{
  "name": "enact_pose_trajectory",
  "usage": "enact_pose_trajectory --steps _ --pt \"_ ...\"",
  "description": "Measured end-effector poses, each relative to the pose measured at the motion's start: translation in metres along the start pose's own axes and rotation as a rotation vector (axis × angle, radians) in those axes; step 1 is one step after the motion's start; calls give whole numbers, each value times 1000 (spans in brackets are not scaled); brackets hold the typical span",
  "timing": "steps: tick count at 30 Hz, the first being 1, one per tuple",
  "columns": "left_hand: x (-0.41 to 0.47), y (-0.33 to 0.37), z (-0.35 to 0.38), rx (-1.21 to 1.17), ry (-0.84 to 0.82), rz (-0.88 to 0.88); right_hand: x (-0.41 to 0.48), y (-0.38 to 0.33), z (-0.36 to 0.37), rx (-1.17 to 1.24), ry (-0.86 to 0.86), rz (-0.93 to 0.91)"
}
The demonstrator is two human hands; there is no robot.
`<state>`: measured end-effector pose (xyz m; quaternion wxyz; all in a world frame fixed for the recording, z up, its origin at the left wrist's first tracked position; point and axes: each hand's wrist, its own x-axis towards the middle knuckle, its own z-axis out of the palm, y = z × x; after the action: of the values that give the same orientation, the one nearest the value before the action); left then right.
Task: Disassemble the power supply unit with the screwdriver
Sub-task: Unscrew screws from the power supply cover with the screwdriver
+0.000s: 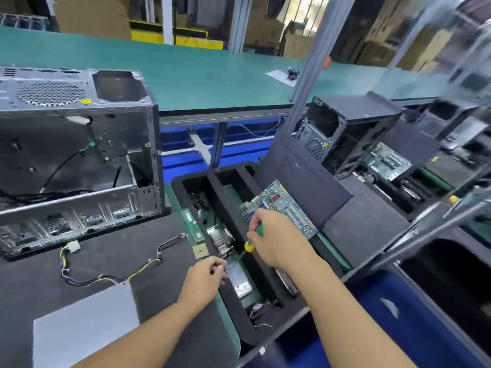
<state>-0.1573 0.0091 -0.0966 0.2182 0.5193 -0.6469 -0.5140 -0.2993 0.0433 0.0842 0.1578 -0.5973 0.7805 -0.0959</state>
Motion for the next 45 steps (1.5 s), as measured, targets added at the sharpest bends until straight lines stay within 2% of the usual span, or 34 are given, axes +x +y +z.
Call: enact_pose_trajectory --steps 2,4,9,12,14,18,22,26,30,34,40,45 --pt "11 5 21 22 -73 -58 -8 18 -2 9 32 42" --pt "20 9 39 -58 -146 -171 -17 35 -3 6 45 80" --pt "33 9 68 -186 -205 -405 -37 68 -3 9 46 176" --pt "36 14 75 -342 -356 -501 -41 79 -4 16 55 198" --pt "36 15 73 -423 -463 -513 -39 81 -4 20 57 196" --pt "40 19 61 -503 -353 -393 -27 72 0 30 60 157" --pt "41 11 35 -297 -290 -254 -14 51 5 44 47 93" --pt "39 1 -15 220 -224 73 -3 21 10 88 33 5" --pt "26 -16 -82 620 -270 315 7 -22 17 120 13 -104" --pt "-2 -35 -142 935 -397 296 17 -75 29 125 -45 -179" --pt "-56 -68 -178 1056 -530 131 20 -152 47 106 -82 -328" --pt "-77 -92 -166 1133 -383 239 12 -189 63 117 -101 -386"
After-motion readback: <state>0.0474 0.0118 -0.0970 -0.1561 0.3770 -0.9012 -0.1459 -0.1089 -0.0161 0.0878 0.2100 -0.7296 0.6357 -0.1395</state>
